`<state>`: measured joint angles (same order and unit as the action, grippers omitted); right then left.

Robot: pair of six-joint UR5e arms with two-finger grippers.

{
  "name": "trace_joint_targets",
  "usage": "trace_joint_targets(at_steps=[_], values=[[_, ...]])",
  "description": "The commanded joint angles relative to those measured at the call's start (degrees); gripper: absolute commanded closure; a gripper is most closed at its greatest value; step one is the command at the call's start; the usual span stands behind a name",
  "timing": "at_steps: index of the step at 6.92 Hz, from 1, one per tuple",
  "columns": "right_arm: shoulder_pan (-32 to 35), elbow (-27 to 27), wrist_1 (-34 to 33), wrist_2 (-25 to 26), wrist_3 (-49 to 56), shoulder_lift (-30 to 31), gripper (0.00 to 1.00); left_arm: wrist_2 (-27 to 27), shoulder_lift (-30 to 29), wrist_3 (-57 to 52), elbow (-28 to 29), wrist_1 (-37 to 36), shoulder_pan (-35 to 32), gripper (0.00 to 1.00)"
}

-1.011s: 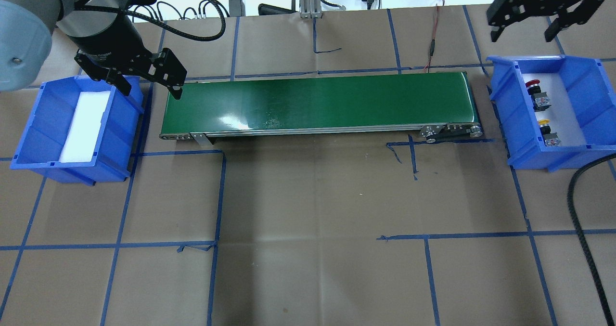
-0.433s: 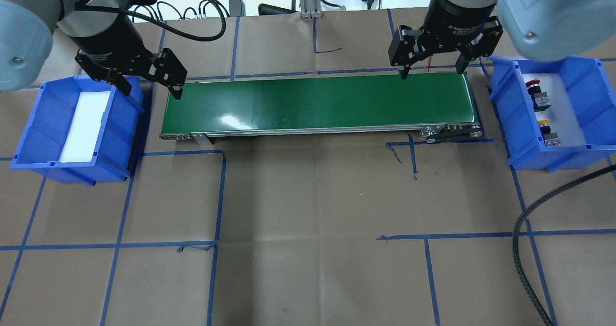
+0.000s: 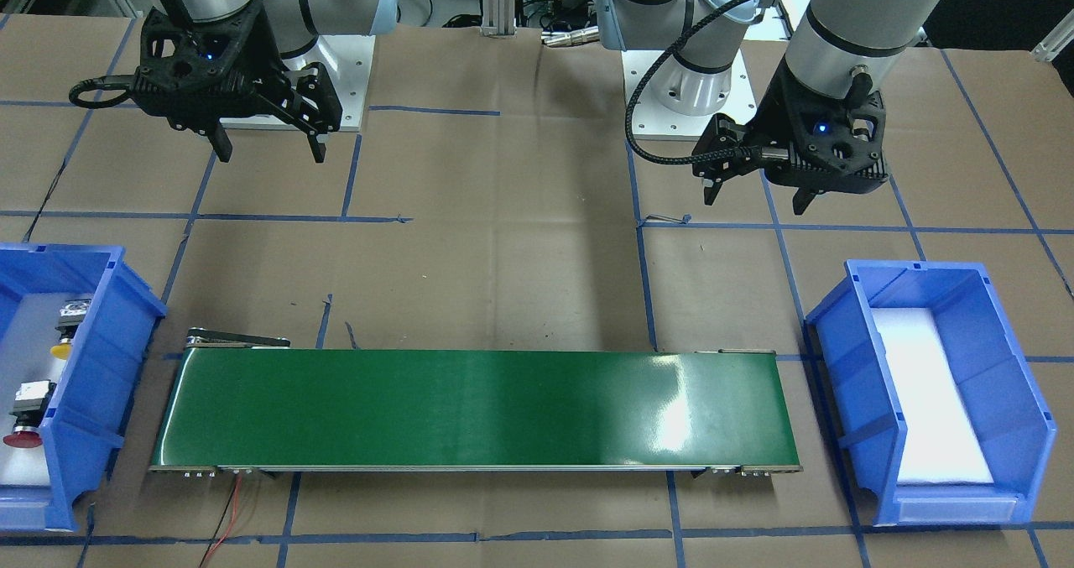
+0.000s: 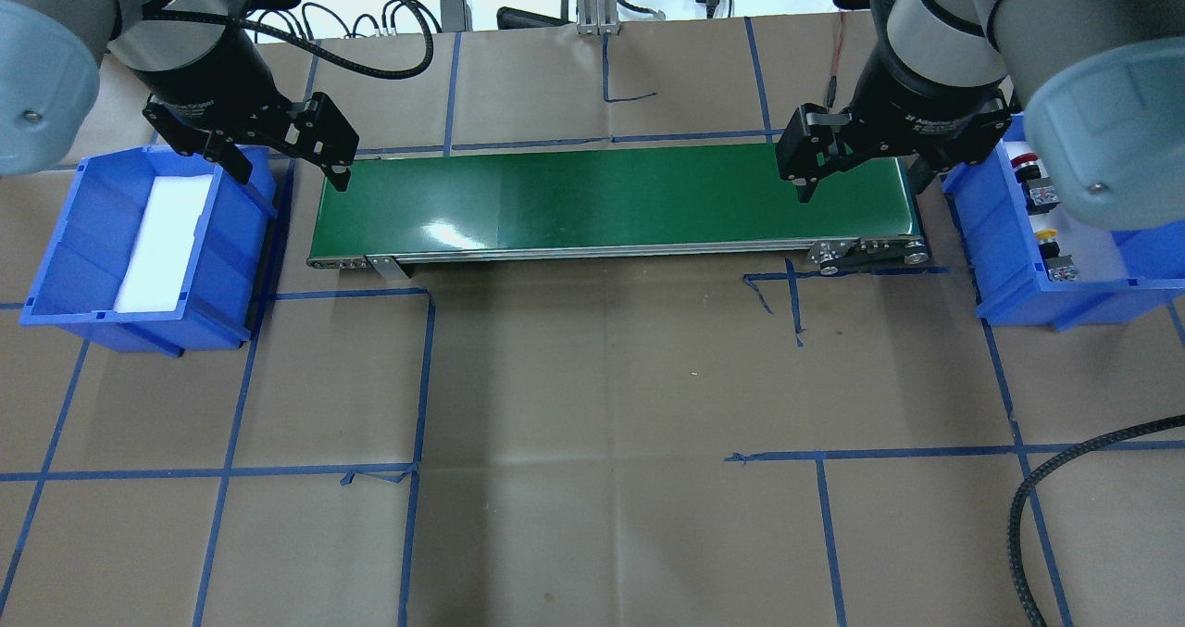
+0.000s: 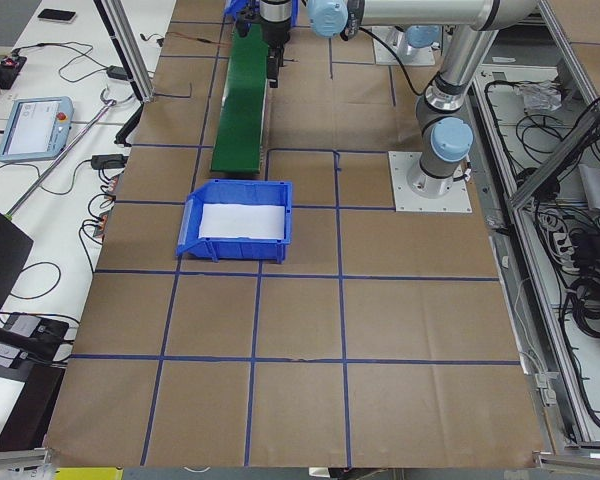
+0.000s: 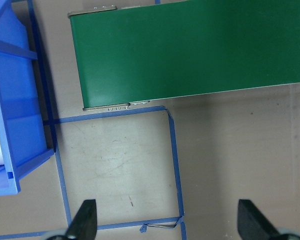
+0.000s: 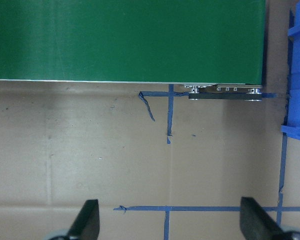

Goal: Transport two buttons from left to right

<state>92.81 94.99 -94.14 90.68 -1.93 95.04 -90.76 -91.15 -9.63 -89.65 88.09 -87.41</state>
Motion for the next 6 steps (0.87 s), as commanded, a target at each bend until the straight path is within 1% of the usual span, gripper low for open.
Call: trace_joint_targets(at_steps=[1, 5, 6], values=[[-0.7, 0.03, 0.62, 0.02, 0.08, 0.41, 0.0, -0.03, -0.08, -0.04, 0.0, -0.02, 0.05, 0.0], [-0.26, 0.46, 1.15, 0.02, 0.17, 0.58, 0.0, -0.03, 0.01, -0.04, 0.0, 0.07, 0.05, 0.0], [-0.26, 0.03, 3.85, 0.02, 0.08, 0.32, 0.0, -0.03, 0.01, -0.04, 0.0, 0.07, -0.04, 0.0]])
